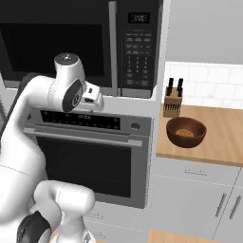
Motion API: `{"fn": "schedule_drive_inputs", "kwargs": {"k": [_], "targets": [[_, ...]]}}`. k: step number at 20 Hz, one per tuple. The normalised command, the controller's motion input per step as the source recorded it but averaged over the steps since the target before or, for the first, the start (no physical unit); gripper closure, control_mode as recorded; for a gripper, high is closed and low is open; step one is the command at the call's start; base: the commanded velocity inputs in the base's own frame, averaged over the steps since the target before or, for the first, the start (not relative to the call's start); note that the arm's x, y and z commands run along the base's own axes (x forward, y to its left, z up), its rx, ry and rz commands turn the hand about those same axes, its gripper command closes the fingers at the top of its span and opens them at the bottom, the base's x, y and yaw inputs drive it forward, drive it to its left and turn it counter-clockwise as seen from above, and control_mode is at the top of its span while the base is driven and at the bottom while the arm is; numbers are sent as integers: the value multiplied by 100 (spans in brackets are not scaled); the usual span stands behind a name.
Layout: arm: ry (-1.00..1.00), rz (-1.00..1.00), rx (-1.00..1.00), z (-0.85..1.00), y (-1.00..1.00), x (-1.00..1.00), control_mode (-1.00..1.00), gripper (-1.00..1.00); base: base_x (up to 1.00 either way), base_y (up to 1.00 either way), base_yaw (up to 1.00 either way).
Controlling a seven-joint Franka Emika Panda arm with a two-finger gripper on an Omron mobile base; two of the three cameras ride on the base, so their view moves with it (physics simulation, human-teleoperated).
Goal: Open the microwave, place the bowl with waffle inside the microwave, then close the microwave door and turn it on.
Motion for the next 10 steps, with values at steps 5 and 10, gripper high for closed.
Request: {"fn": "schedule_drive_inputs", "kwargs": {"k": [5, 10], "targets": [[-32, -12, 2, 44, -26, -42, -100, -100, 0, 0, 0], [-25, -21, 0, 62, -33, -21, -100, -100, 0, 0, 0]]}}
